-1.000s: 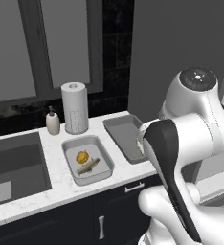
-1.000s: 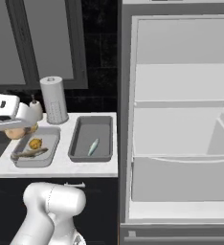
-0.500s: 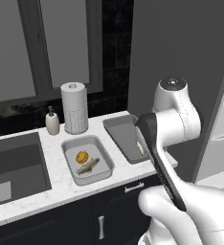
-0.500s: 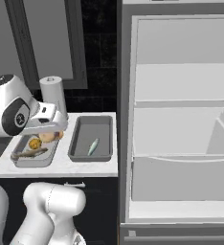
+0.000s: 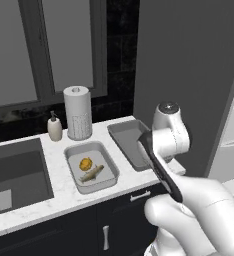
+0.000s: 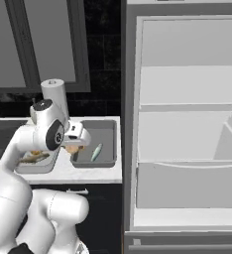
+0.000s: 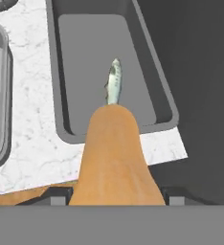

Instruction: Place one squash and one fish in each tupperware on the nearby counter, to pack two identical lunches.

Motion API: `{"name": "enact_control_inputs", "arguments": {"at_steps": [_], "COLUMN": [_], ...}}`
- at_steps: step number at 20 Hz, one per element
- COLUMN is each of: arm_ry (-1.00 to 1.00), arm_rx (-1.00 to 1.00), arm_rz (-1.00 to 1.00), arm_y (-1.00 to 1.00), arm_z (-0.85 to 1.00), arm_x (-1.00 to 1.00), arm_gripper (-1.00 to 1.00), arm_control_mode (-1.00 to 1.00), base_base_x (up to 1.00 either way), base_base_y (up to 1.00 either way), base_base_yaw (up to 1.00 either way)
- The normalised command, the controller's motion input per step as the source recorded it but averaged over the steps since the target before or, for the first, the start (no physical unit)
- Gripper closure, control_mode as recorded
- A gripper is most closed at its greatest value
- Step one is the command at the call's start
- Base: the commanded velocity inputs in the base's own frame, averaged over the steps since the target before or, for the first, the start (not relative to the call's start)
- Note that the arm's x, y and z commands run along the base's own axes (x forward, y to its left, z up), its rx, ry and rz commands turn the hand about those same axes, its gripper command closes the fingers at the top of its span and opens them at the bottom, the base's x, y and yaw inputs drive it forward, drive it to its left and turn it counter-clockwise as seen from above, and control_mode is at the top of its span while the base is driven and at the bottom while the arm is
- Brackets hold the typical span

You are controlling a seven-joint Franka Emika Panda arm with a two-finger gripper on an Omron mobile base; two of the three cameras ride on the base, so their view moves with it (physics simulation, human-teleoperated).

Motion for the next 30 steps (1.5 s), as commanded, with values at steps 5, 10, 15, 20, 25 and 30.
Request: {"name": "enact_control_inputs", "arguments": {"at_steps": [5, 10, 15, 20, 25, 30], "arm_ry": [0.00, 0.00, -0.01, -0.01, -0.01, -0.05], "arm_rx": [0.02, 0.22, 0.06, -0.06, -0.01, 0.02], "arm_rz": [-0.18, -0.01, 0.00, -0.02, -0.06, -0.08], "arm_y": [0.40, -0.08, -0.02, 0.00, 0.03, 0.10], "arm_z": [-0.10, -0.03, -0.56, -0.31, 0.00, 0.60], "arm_x": [1.00, 0.82, 0.49, 0.36, 0.01, -0.40], "arm_gripper": [1.00, 1.00, -1.00, -1.00, -1.00, -1.00], "arm_control_mode": [-1.00, -1.00, -1.00, -1.00, -1.00, -1.00], "base_base_x": [0.00, 0.00, 0.00, 0.00, 0.00, 0.00], "base_base_y": [0.00, 0.00, 0.00, 0.00, 0.00, 0.00], "base_base_yaw": [0.00, 0.00, 0.00, 0.00, 0.00, 0.00]}}
